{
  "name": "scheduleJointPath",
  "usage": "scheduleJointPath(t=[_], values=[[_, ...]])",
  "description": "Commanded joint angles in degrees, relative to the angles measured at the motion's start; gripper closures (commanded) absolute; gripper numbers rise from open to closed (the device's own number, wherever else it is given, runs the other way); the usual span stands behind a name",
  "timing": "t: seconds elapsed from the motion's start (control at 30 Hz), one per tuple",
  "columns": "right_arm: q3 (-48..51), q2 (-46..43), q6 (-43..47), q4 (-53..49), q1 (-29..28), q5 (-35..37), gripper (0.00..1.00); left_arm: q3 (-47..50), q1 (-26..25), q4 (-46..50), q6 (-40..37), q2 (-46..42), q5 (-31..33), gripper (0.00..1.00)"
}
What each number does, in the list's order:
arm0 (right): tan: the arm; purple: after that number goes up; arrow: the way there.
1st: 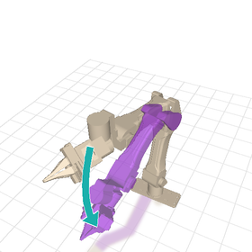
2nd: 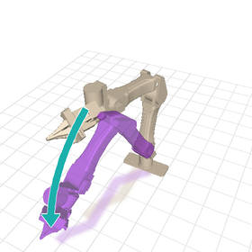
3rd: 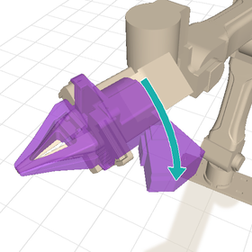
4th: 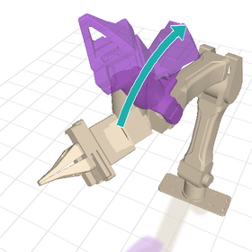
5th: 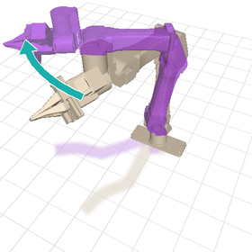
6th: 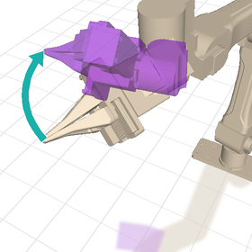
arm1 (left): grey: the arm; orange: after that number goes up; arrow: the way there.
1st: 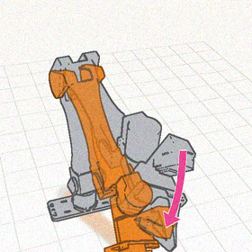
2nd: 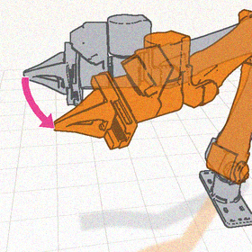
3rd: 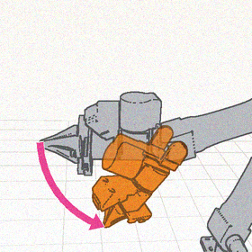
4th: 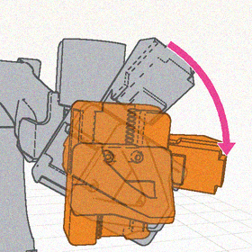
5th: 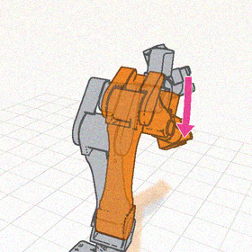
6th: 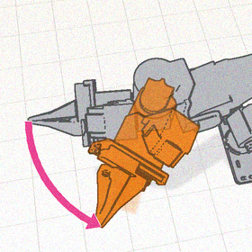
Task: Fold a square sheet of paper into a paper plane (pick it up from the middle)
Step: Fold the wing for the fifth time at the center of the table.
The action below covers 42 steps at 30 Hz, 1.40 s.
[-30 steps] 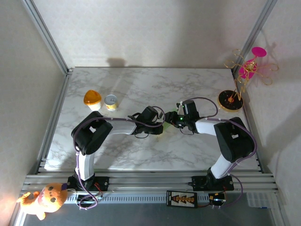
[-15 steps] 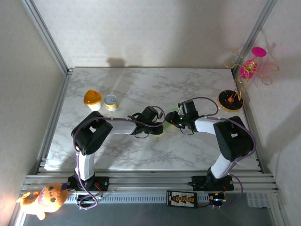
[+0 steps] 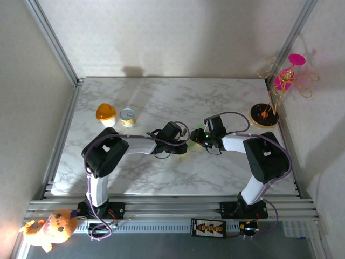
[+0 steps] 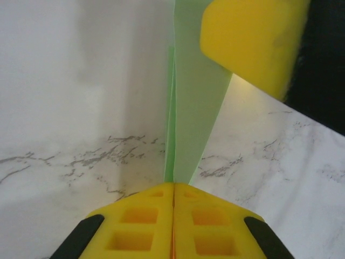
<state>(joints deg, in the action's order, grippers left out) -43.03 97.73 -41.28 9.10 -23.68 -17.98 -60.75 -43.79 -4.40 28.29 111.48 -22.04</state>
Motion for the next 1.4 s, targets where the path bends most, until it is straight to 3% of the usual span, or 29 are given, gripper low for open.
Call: scheduleJointPath(t=[0.0, 0.3, 0.47, 0.63, 0.87, 1.37], values=[[-0.4, 1.7, 0.3, -3.6, -0.1, 3.1, 0.62, 0.6, 0.8, 3.8, -0.1, -1.7, 0.3, 0.90], [-1.0, 2.3, 0.6, -4.1, 0.0, 3.0, 0.62, 1.5, 1.8, 6.0, 0.3, -6.5, -1.4, 0.78], [-1.0, 2.7, 0.7, -4.2, 0.0, 2.6, 0.62, 1.3, 2.4, 1.2, 4.5, -10.1, -0.1, 0.71], [-1.1, 3.1, 0.6, -4.5, 0.1, 2.2, 0.65, 1.3, 1.6, -6.6, 10.0, -6.9, -5.1, 0.81], [-1.4, 3.4, 0.6, -5.4, 0.4, 1.8, 0.73, -1.9, 0.7, -3.5, 10.1, -1.4, -4.5, 0.96], [-1.9, 4.4, 1.1, -6.3, 0.5, 1.7, 0.75, -7.0, 0.7, 0.4, 10.6, 4.2, -3.0, 0.99]])
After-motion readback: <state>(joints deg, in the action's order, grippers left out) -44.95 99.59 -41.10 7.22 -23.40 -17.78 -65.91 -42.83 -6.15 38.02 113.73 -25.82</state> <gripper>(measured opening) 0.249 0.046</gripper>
